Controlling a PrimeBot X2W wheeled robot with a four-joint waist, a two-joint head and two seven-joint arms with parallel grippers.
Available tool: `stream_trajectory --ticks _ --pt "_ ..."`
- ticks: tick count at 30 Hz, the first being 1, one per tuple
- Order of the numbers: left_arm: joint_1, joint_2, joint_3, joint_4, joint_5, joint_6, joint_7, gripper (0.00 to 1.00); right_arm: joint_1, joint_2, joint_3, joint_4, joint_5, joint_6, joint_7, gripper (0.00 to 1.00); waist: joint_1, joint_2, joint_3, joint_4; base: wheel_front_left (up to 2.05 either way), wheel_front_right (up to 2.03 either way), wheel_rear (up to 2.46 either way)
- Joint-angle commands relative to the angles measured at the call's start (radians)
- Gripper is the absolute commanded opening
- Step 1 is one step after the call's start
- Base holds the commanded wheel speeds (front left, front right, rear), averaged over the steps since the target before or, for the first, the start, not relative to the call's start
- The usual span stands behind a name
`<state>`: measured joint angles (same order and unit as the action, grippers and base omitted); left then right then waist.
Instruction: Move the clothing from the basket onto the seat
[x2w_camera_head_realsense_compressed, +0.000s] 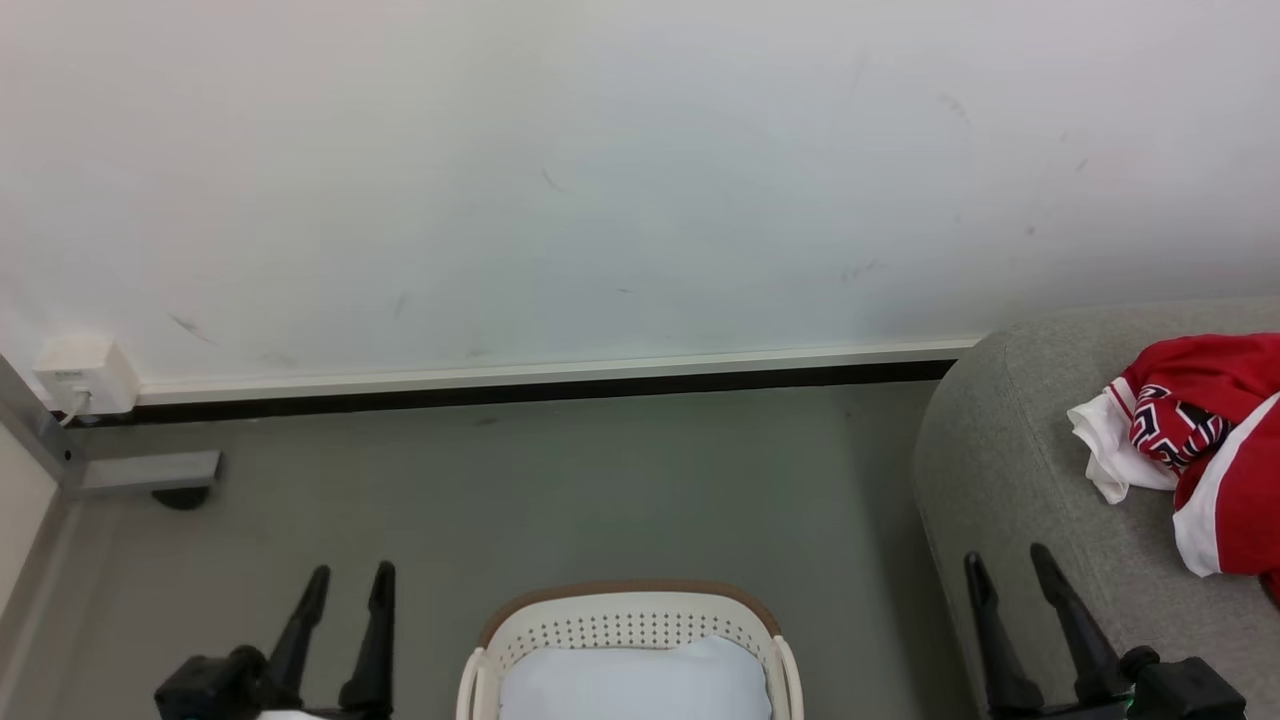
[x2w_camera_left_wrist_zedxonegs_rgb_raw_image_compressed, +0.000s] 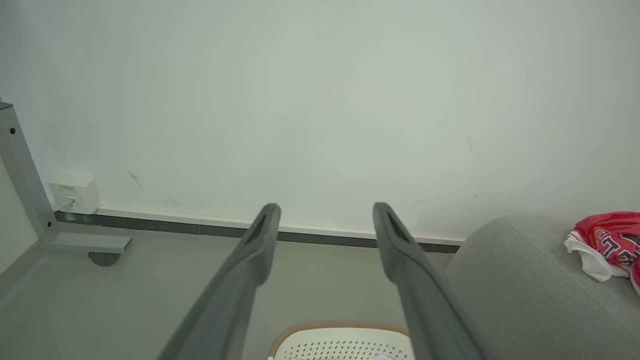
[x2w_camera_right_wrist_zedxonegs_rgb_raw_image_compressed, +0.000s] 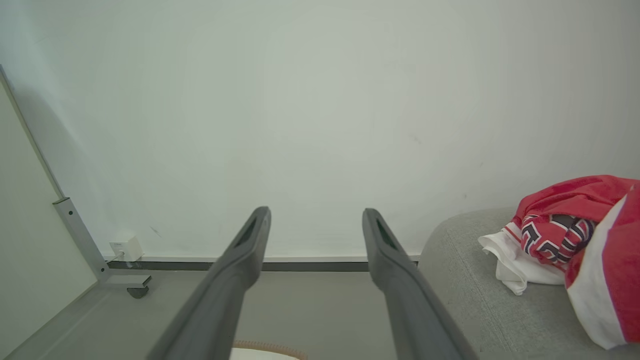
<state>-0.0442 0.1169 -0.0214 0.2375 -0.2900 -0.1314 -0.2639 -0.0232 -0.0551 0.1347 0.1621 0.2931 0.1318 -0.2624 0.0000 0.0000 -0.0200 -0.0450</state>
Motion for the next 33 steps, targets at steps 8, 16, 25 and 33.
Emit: stream_trajectory --ticks 8,16,25,33 --pt "0.008 -0.015 0.004 0.028 -0.085 0.0 0.027 0.0 0.014 -0.003 -0.007 0.021 0.09 0.0 0.019 0.0 0.0 0.0 0.001 0.002 0.0 0.0 0.0" --pt "0.0 -0.021 0.019 0.024 -0.224 0.0 0.066 0.0 0.0 -0.011 -0.024 0.03 0.237 0.0 0.051 0.0 0.0 0.0 0.002 0.005 0.0 0.0 0.0" --pt "-0.009 -0.026 0.034 0.02 -0.364 0.0 0.105 0.0 -0.013 -0.017 -0.043 0.036 0.384 0.0 0.085 0.0 0.0 0.0 0.004 0.008 0.0 0.0 0.0" --pt "-0.017 -0.031 0.045 0.018 -0.478 0.0 0.137 0.0 -0.022 -0.021 -0.059 0.041 0.502 0.0 0.113 0.0 0.0 0.0 0.005 0.011 0.0 0.0 0.0"
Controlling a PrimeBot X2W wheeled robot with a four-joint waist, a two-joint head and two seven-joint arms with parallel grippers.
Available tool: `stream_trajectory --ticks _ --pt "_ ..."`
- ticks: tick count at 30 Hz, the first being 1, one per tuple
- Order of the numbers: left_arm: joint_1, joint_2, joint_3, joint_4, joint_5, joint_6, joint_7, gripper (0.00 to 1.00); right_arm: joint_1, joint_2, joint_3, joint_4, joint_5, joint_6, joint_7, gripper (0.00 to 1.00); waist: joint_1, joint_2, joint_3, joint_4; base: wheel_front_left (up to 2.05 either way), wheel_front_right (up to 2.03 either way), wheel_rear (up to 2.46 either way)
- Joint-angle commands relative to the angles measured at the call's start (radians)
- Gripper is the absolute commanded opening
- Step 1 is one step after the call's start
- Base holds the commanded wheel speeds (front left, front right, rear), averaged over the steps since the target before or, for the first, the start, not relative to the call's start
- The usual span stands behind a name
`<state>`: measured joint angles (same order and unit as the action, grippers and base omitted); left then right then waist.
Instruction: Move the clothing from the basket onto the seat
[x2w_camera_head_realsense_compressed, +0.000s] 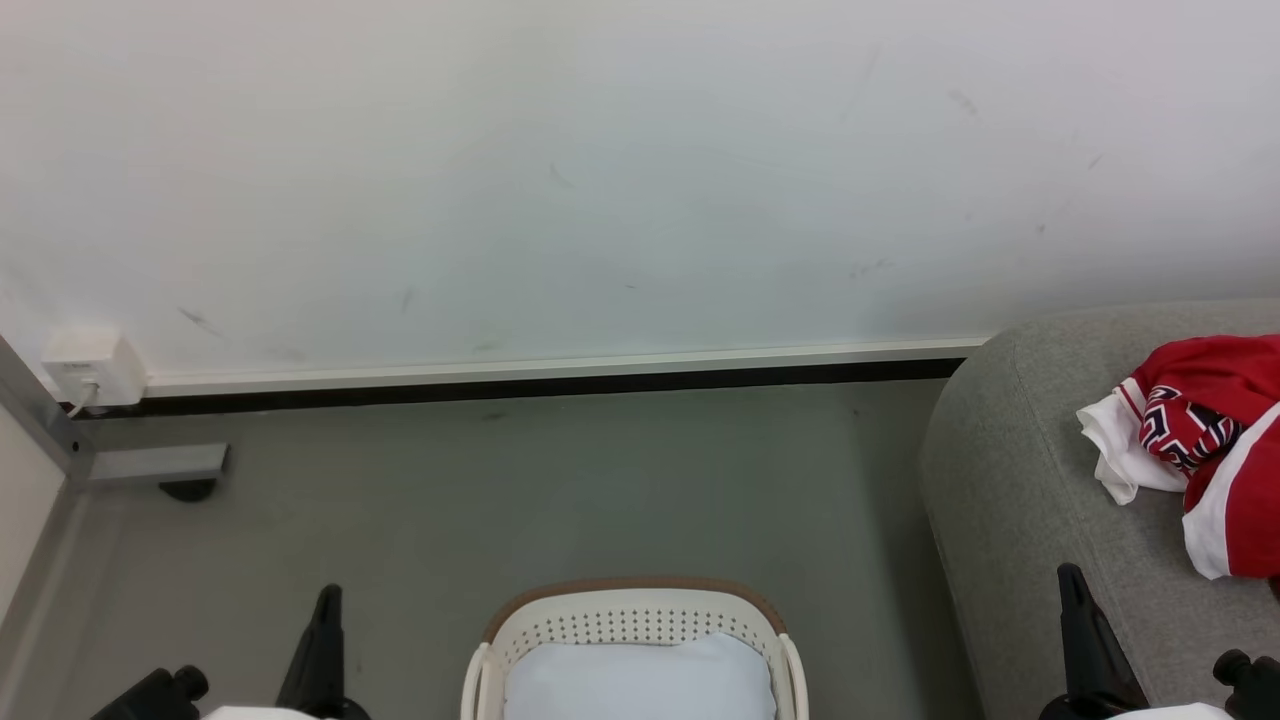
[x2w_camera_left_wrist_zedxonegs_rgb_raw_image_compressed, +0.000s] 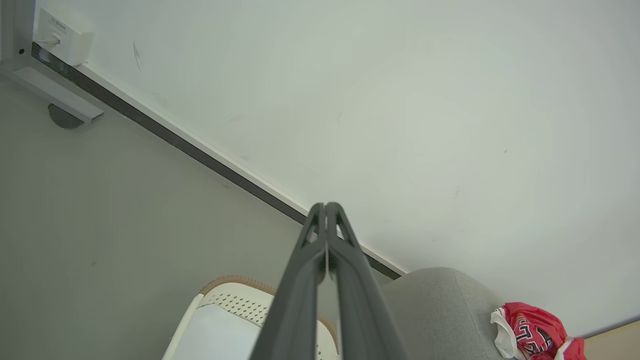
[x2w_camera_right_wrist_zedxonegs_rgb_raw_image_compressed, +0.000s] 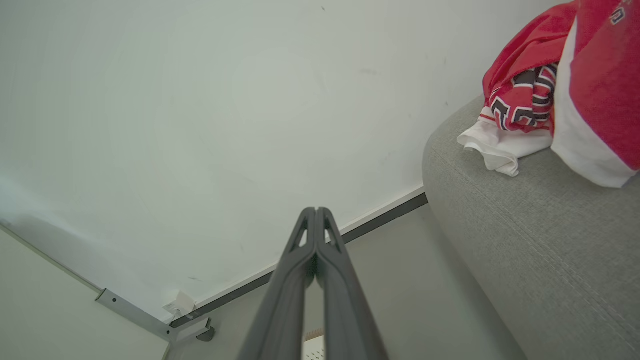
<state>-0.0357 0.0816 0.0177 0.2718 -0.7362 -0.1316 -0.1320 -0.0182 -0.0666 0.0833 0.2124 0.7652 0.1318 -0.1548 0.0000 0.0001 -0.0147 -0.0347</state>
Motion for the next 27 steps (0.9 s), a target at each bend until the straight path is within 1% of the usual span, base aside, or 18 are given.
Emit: stream_trajectory --ticks 1,14,27 --pt "-0.026 0.004 0.008 -0.017 -0.045 0.0 0.009 0.0 -0.028 -0.01 -0.01 -0.009 0.043 0.0 0.008 0.0 0.0 -0.0001 0.0 0.001 0.0 0.0 0.0" --pt "-0.037 -0.003 0.026 -0.019 -0.209 0.001 0.056 0.0 -0.041 -0.014 -0.036 -0.002 0.21 -0.001 0.051 0.0 0.0 -0.0001 0.003 0.005 0.0 0.0 0.0" --pt "-0.046 -0.009 0.041 -0.021 -0.349 0.001 0.097 0.0 -0.053 -0.015 -0.061 0.004 0.353 -0.001 0.09 0.0 0.0 -0.0001 0.005 0.01 0.0 0.0 0.0"
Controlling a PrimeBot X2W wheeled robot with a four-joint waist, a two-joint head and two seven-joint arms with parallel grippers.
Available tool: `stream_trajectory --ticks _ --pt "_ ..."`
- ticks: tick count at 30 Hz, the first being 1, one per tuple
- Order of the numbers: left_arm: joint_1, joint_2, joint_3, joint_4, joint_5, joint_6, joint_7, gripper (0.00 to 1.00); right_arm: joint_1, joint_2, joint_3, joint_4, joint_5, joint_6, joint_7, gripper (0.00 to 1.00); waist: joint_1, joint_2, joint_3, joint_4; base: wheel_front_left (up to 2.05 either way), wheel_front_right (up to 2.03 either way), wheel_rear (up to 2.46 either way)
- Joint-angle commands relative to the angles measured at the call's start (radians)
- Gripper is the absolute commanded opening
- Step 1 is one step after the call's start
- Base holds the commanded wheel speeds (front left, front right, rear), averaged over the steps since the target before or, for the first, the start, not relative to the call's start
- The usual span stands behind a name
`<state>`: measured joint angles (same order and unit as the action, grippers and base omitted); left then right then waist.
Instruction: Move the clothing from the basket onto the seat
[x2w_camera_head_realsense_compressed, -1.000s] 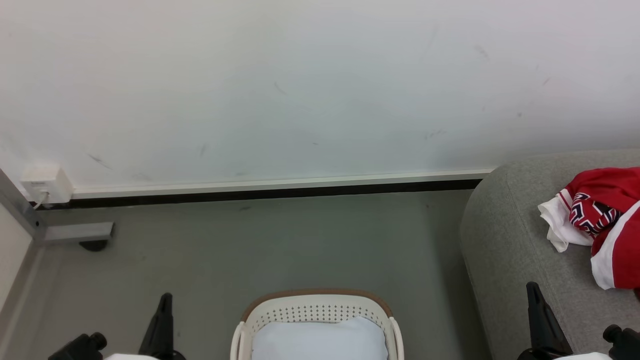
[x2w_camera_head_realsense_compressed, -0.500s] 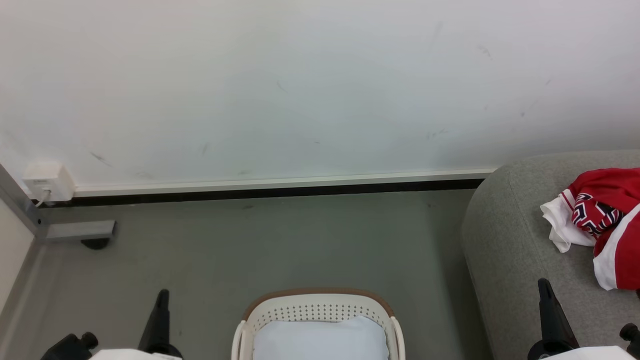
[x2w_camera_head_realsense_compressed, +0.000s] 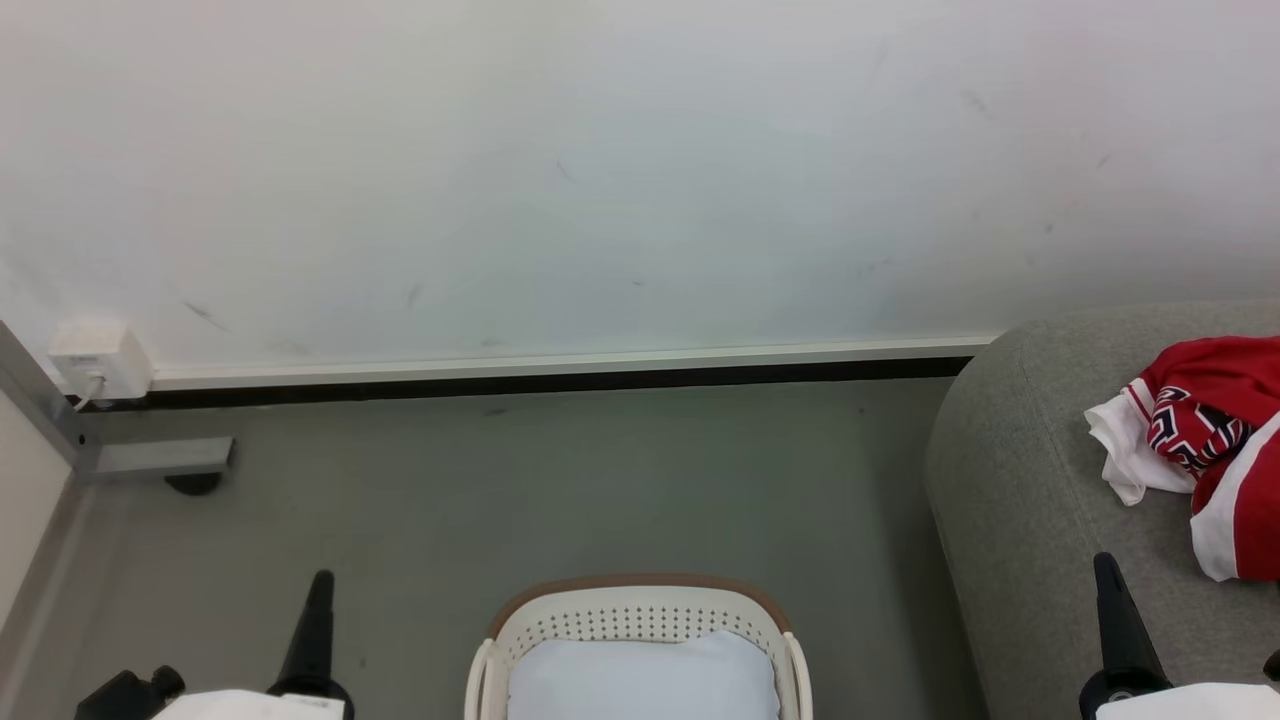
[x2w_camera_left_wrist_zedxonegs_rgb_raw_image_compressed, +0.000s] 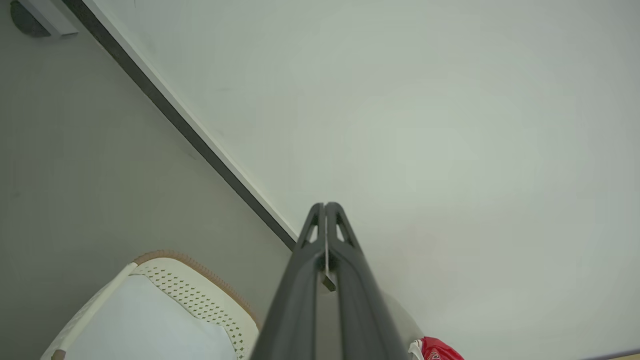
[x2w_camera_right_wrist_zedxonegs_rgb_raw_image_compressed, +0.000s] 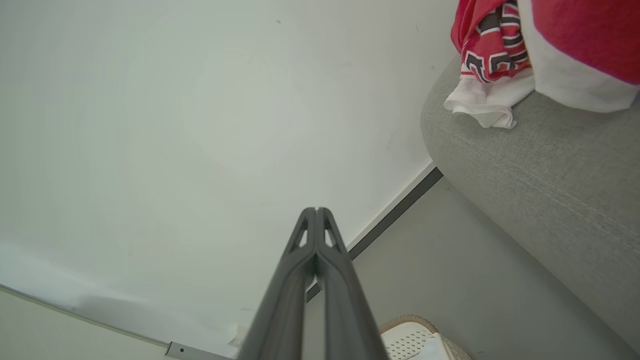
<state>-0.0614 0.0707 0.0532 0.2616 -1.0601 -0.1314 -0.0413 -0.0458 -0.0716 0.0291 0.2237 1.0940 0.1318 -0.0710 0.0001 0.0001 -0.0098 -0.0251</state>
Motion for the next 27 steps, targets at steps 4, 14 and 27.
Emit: stream_trajectory --ticks 4,14,27 --pt "-0.024 0.0 0.011 -0.012 -0.068 0.001 0.017 0.0 -0.028 -0.01 -0.014 -0.005 0.066 -0.001 0.018 0.0 -0.0001 -0.0001 0.001 0.002 0.0 0.0 0.0" --pt "-0.028 -0.004 0.022 -0.013 -0.159 0.001 0.045 0.0 -0.036 -0.01 -0.032 0.0 0.159 -0.001 0.044 0.0 -0.0001 -0.0001 0.003 0.005 0.0 0.0 0.0" --pt "-0.036 -0.008 0.033 -0.015 -0.271 0.001 0.077 0.0 -0.043 -0.009 -0.055 0.006 0.269 -0.001 0.077 0.0 -0.0001 -0.0001 0.005 0.01 0.0 0.0 0.0"
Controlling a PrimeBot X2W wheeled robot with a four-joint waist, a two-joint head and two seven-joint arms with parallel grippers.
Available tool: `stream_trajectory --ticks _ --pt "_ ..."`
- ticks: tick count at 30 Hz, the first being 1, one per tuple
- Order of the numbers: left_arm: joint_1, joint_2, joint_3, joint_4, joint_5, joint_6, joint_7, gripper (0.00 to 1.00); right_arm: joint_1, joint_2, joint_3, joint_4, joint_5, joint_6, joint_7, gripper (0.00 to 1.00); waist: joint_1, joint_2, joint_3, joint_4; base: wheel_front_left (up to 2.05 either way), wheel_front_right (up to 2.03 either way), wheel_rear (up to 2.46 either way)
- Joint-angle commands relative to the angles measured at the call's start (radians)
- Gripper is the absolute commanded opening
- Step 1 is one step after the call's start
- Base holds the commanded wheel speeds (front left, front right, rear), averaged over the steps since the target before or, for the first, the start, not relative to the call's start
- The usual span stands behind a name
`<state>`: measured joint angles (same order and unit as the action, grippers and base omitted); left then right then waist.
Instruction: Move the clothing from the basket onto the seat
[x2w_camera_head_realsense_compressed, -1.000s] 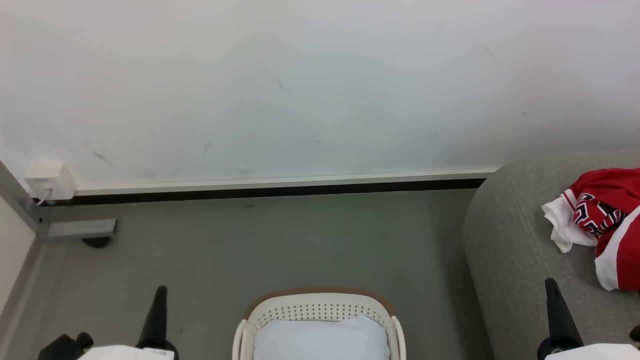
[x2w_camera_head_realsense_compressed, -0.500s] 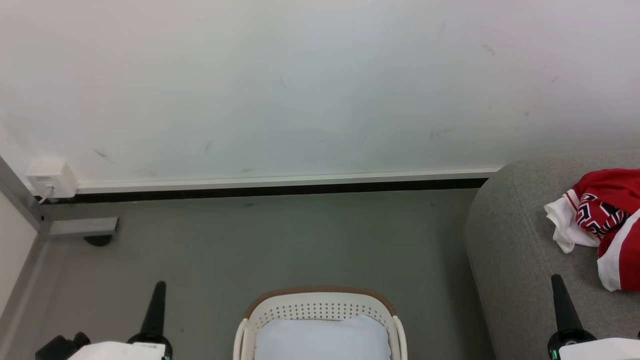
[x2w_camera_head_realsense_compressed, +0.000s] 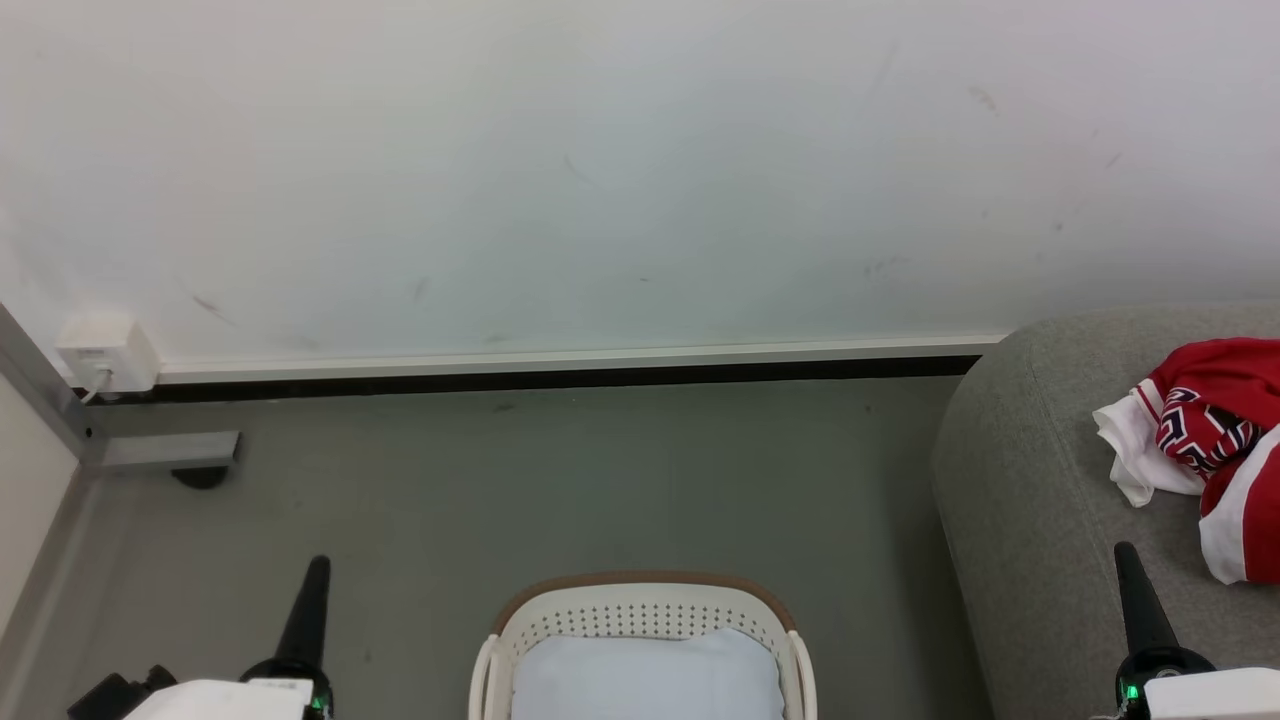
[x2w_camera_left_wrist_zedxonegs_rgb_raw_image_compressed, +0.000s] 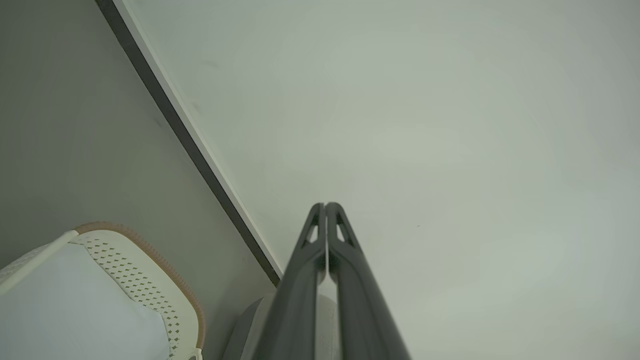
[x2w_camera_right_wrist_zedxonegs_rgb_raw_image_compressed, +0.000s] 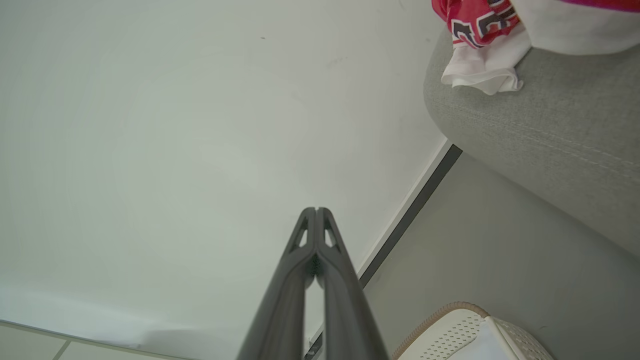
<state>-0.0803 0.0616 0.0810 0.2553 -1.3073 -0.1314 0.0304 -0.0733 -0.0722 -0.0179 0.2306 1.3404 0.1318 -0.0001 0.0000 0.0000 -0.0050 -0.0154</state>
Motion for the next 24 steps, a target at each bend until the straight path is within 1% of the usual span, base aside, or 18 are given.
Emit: stream_trajectory --ticks 1,24 --pt "-0.018 0.0 0.006 -0.008 -0.031 0.001 0.007 0.0 -0.017 -0.009 -0.01 0.0 0.03 -0.001 0.008 0.0 0.0 0.0 0.0 0.001 0.0 0.0 0.0" --pt "-0.027 -0.006 0.025 -0.01 -0.197 0.001 0.055 0.0 -0.029 -0.005 -0.044 0.008 0.191 -0.002 0.058 0.0 0.0 0.0 0.004 0.009 0.0 0.0 0.0"
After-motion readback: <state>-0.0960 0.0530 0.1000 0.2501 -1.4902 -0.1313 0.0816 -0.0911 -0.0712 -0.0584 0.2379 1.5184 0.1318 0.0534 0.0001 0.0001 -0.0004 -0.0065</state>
